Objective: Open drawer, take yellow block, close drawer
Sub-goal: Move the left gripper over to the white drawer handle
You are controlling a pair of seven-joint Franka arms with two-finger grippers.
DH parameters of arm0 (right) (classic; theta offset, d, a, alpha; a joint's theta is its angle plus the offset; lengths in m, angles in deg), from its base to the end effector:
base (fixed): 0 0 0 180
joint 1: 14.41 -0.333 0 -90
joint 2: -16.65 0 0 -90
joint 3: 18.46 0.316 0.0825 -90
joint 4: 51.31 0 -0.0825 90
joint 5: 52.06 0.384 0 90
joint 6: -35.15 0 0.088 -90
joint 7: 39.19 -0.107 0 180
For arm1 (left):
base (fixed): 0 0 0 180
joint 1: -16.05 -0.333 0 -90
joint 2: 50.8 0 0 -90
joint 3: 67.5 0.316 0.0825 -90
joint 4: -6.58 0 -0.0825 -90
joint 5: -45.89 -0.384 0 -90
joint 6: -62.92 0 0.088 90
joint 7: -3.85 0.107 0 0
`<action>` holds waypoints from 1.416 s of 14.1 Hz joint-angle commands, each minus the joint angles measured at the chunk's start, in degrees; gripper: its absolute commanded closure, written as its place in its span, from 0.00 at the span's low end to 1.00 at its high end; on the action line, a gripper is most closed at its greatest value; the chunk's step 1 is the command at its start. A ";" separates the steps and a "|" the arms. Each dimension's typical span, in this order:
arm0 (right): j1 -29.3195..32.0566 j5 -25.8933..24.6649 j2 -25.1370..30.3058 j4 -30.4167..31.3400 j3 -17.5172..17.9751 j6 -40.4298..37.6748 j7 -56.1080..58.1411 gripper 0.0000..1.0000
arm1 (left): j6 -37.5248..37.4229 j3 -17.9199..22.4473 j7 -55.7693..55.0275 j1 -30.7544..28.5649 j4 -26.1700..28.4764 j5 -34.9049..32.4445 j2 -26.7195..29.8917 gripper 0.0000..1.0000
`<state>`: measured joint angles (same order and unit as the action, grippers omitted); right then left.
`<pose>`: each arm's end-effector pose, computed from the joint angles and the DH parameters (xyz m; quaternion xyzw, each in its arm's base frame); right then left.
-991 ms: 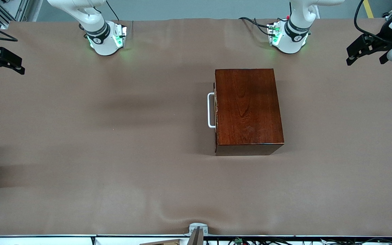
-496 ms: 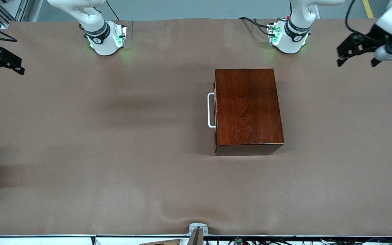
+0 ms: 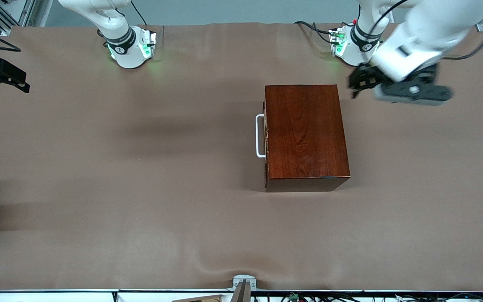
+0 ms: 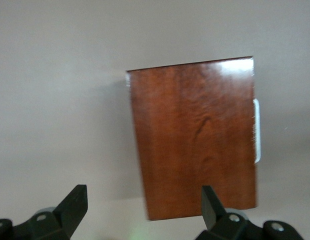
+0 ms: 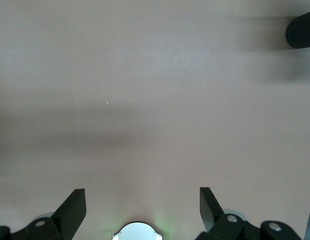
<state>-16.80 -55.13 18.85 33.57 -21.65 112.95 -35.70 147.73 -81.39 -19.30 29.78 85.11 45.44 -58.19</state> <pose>0.5191 -0.0145 0.6687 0.9986 0.0190 -0.0435 0.0237 0.5231 -0.2607 0.6387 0.9992 -0.0378 -0.0120 0.0071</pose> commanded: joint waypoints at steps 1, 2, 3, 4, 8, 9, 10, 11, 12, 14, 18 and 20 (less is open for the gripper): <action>0.82 -0.27 -0.79 -1.47 0.46 -0.45 0.38 0.00 | 1.91 0.26 -12.58 7.61 -6.54 -0.08 -8.05 0.00; 0.82 -0.27 -0.79 -1.47 0.46 -0.45 0.38 0.00 | 3.23 0.52 -14.79 10.94 -7.24 -2.96 -10.34 0.00; 0.82 -0.27 -0.79 -1.47 0.46 -0.45 0.38 0.00 | 4.64 0.70 -17.08 14.19 -8.03 -6.90 -12.71 0.00; 0.82 -0.27 -0.79 -1.47 0.55 -0.37 0.38 0.00 | 5.09 0.88 -19.97 16.84 -9.17 -8.85 -15.18 0.00; 0.90 -0.27 -0.79 -1.47 0.46 -0.45 0.38 0.00 | 7.63 7.35 -25.71 26.32 -14.19 -9.40 -23.19 0.00; 0.90 -0.27 -0.79 -1.47 0.46 -0.37 0.38 0.00 | 8.69 11.73 -26.15 30.36 -14.28 -9.40 -24.50 0.00; 0.90 -0.27 -0.79 -1.47 0.55 -0.45 0.38 0.00 | 9.39 16.39 -27.28 35.01 -14.98 -9.31 -26.60 0.00; 0.90 -0.27 -0.79 -1.47 0.55 -0.37 0.38 0.00 | 9.49 19.91 -27.91 38.45 -16.72 -9.14 -28.71 0.00; 0.90 -0.27 -0.70 -1.47 0.46 -0.37 0.38 0.00 | 9.58 21.60 -28.52 40.31 -18.13 -9.05 -31.00 0.00; 0.90 -0.27 -0.79 -1.47 0.46 -0.37 0.38 0.00 | 11.67 21.71 -30.80 40.86 -18.50 -9.05 -32.95 0.00; 0.90 -0.27 -0.79 -1.47 0.46 -0.37 0.38 0.00 | 13.35 22.41 -32.30 43.23 -18.50 -9.14 -36.47 0.00; 0.90 -0.27 -0.79 -1.47 0.46 -0.37 0.38 0.00 | 13.36 22.50 -34.67 44.02 -18.32 -9.14 -37.69 0.00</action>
<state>-16.78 -55.13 18.68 33.35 -21.73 112.95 -35.70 161.66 -60.01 -51.94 72.45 69.37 37.40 -93.72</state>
